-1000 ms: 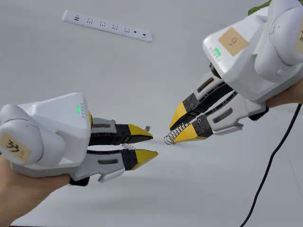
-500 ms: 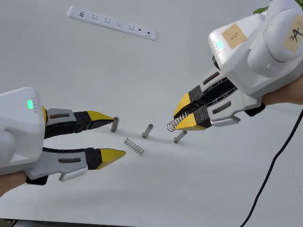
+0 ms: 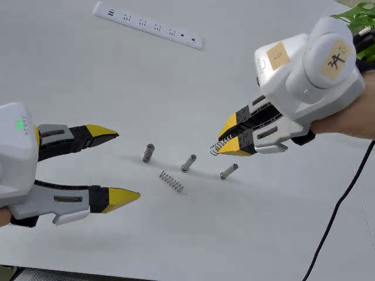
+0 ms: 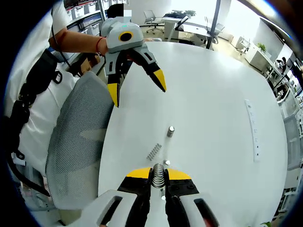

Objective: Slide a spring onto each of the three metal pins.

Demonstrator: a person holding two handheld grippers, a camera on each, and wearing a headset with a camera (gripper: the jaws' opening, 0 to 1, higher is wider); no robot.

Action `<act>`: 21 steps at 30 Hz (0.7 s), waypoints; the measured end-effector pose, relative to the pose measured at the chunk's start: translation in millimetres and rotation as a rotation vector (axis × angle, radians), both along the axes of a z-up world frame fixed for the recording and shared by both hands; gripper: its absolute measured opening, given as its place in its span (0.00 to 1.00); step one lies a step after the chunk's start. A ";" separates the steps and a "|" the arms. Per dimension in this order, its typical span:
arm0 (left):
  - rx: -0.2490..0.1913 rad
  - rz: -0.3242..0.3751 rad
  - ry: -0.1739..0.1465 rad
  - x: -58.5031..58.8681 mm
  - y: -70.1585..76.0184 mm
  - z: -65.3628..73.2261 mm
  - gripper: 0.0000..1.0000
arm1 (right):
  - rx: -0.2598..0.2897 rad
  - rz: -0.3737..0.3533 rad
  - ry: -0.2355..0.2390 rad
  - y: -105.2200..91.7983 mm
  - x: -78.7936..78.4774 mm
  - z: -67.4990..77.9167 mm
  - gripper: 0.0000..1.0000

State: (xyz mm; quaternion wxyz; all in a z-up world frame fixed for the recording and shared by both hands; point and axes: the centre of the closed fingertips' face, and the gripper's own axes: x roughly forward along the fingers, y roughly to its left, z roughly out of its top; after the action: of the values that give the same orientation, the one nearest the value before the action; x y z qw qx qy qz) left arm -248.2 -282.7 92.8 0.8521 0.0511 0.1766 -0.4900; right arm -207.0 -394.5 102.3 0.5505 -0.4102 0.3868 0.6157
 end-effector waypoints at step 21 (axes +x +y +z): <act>-0.025 0.004 0.046 6.0 9.2 -14.7 0.80 | -0.042 -0.033 0.007 7.9 12.0 -43.2 0.07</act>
State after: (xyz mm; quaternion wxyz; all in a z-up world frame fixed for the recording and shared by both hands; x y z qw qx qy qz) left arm -242.3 -273.5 78.1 0.8495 0.0289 0.1899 -0.4914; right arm -194.9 -386.6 59.2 0.5504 -0.4134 0.4082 0.5997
